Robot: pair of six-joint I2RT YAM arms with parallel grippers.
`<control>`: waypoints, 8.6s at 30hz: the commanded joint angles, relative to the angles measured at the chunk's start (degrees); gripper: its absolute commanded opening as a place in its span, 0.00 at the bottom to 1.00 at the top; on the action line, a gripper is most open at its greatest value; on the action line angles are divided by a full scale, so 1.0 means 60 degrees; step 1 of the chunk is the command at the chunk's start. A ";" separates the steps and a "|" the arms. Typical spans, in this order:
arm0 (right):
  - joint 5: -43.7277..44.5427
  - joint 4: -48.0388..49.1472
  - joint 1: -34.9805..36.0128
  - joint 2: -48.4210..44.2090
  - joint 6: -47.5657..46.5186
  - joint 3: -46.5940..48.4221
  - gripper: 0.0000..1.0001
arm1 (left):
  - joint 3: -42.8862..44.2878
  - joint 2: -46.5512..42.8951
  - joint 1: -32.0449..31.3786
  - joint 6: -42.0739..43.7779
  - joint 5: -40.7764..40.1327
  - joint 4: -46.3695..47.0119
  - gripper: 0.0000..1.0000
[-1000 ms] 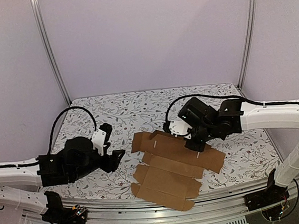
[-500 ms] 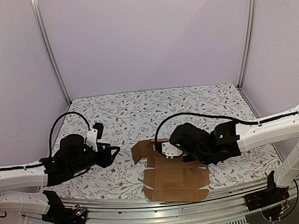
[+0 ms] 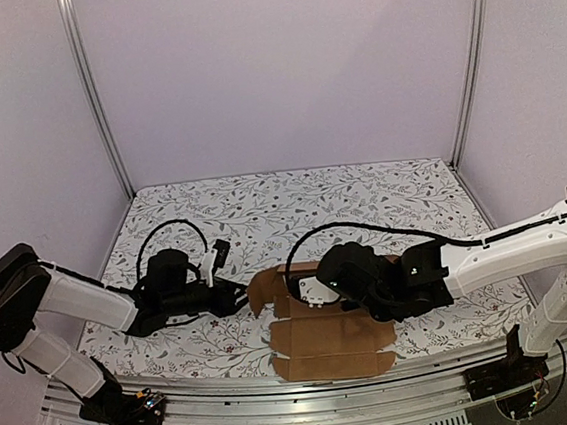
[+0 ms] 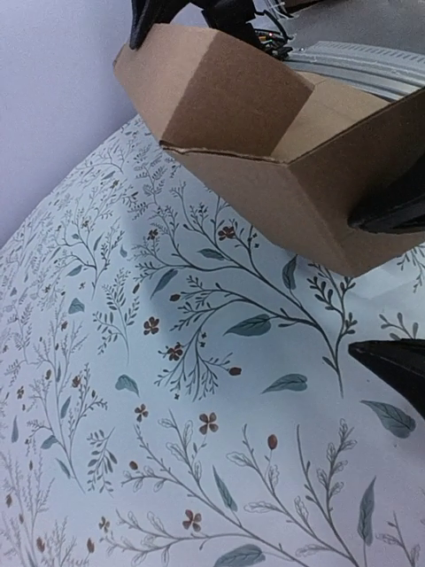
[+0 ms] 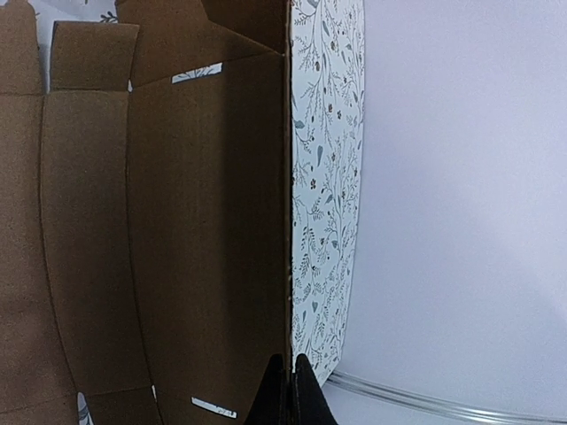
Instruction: Fold the paper box
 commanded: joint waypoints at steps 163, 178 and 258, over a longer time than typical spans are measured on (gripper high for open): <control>0.1862 -0.3366 0.2318 0.1538 0.4470 0.1254 0.00 | 0.1529 -0.1618 -0.4131 0.1202 -0.4261 -0.3784 0.60; 0.0884 -0.4047 0.2306 0.1755 0.5320 0.1563 0.00 | 0.1641 -0.1794 -0.4131 0.1031 -0.4122 -0.4355 0.60; 0.4103 -0.2417 0.3683 0.2800 0.5745 0.0277 0.00 | 0.0091 -0.1648 -0.5123 -0.0161 -0.2531 -0.2828 0.49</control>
